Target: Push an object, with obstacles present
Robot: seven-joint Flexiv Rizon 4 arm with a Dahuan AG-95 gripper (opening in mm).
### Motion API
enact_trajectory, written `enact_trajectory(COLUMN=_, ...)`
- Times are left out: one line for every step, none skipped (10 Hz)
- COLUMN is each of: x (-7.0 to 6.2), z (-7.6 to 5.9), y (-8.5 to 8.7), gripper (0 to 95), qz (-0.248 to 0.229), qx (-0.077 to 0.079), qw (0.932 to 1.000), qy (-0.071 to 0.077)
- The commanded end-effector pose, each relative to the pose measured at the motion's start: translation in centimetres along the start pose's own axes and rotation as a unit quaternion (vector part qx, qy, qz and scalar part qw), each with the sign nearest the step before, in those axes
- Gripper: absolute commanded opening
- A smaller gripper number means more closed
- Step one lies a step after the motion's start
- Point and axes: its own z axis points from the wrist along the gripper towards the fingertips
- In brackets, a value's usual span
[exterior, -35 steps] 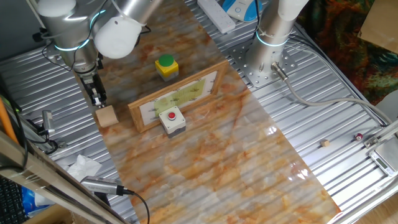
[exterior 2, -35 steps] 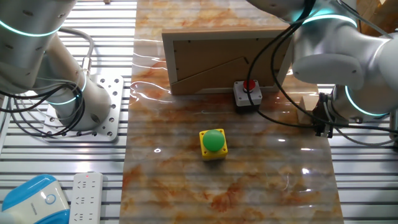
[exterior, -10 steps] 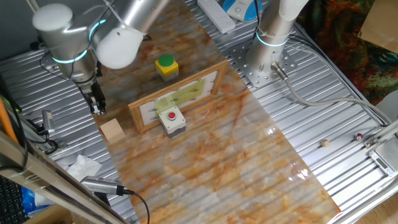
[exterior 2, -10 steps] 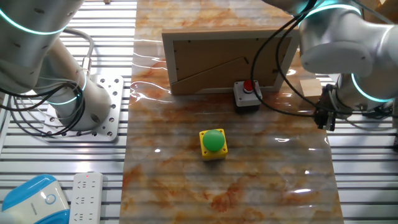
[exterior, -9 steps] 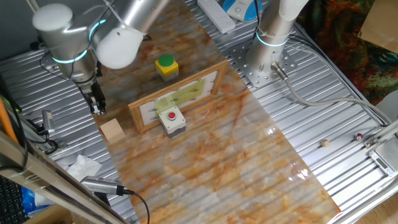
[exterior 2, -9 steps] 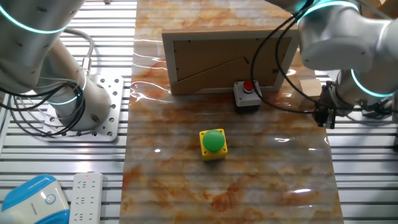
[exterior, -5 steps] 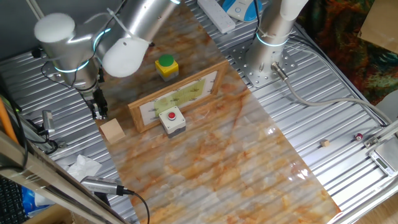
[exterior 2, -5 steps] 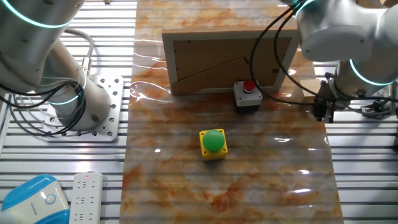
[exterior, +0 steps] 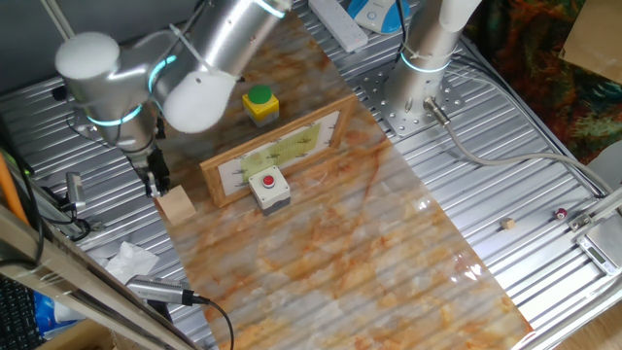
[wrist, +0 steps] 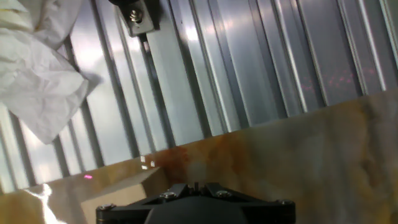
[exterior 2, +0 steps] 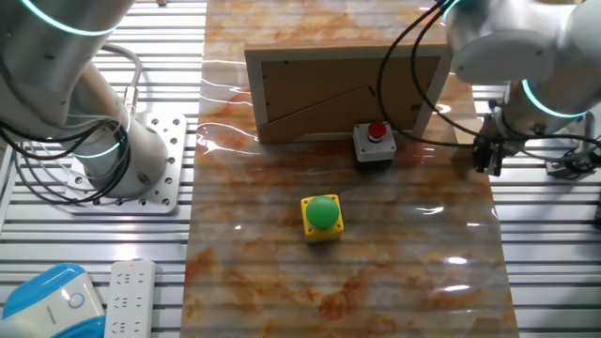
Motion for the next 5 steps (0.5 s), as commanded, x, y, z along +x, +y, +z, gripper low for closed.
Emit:
enact_trajectory(x=0.8, z=1.5, y=0.1, gripper=0.0, qz=0.003, qx=0.005, qw=0.9999, qy=-0.016)
enact_trajectory(x=0.9, z=1.3, y=0.3, gripper=0.0, qz=0.002, qx=-0.003, qw=0.9990, qy=-0.045)
enact_trajectory(x=1.1, z=1.5, y=0.3, gripper=0.0, qz=-0.004, qx=0.005, qw=0.9991, qy=-0.043)
enact_trajectory(x=1.3, z=2.4, y=0.1, gripper=0.0, qz=-0.018, qx=0.020, qw=0.9987, qy=-0.043)
enact_trajectory(x=1.5, z=2.7, y=-0.1, gripper=0.0, qz=-0.023, qx=0.023, qw=0.9986, qy=-0.041)
